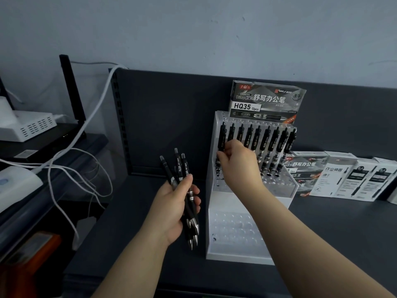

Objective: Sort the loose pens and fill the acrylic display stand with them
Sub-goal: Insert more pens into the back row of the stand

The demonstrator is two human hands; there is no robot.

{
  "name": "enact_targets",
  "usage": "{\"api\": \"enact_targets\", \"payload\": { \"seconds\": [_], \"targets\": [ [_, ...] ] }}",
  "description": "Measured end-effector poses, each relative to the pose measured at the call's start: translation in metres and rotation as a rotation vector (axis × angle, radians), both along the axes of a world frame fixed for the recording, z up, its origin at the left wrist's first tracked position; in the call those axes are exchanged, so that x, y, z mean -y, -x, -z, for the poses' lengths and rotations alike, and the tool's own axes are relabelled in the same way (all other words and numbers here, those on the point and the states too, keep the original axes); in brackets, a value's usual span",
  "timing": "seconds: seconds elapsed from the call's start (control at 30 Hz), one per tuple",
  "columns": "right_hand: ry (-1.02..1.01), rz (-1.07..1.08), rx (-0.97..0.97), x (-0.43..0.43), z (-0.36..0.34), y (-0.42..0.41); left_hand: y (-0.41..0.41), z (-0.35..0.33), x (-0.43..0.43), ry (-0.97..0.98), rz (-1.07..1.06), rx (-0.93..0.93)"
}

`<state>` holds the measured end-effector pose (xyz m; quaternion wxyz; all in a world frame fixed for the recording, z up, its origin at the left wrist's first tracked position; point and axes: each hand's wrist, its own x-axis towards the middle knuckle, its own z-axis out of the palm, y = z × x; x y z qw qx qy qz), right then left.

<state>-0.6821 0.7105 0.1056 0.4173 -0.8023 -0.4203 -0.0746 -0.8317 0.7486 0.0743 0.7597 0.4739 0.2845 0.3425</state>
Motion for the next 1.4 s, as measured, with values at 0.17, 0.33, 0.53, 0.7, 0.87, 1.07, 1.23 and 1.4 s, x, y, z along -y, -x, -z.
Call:
{"api": "enact_targets", "payload": {
  "seconds": [0.17, 0.33, 0.53, 0.7, 0.87, 1.07, 1.23, 1.4],
  "targets": [
    [-0.072, -0.002, -0.033, 0.006, 0.0, 0.004, 0.0, -0.001, -0.002, -0.043, 0.017, 0.004],
    [-0.118, -0.149, -0.192, 0.024, -0.002, 0.032, -0.004, -0.002, 0.001, -0.073, 0.035, 0.04],
    [-0.05, -0.332, -0.6, 0.033, -0.003, 0.04, -0.009, -0.004, 0.007, -0.151, 0.125, 0.067],
    [-0.206, -0.27, -0.63, 0.037, -0.022, 0.025, -0.014, -0.005, 0.005, -0.072, 0.092, 0.07],
    [-0.512, -0.128, -0.484, 0.038, -0.041, 0.003, -0.017, -0.005, 0.0, -0.025, 0.006, 0.035],
    [-0.42, -0.047, -0.288, 0.025, -0.025, -0.012, -0.018, -0.006, -0.002, -0.021, -0.013, 0.028],
    [-0.271, -0.013, -0.23, 0.018, -0.009, -0.014, -0.02, -0.008, -0.002, -0.058, -0.018, 0.008],
    [-0.219, 0.008, -0.174, 0.015, -0.008, -0.015, -0.019, -0.009, -0.001, -0.06, 0.002, 0.021]
  ]
}}
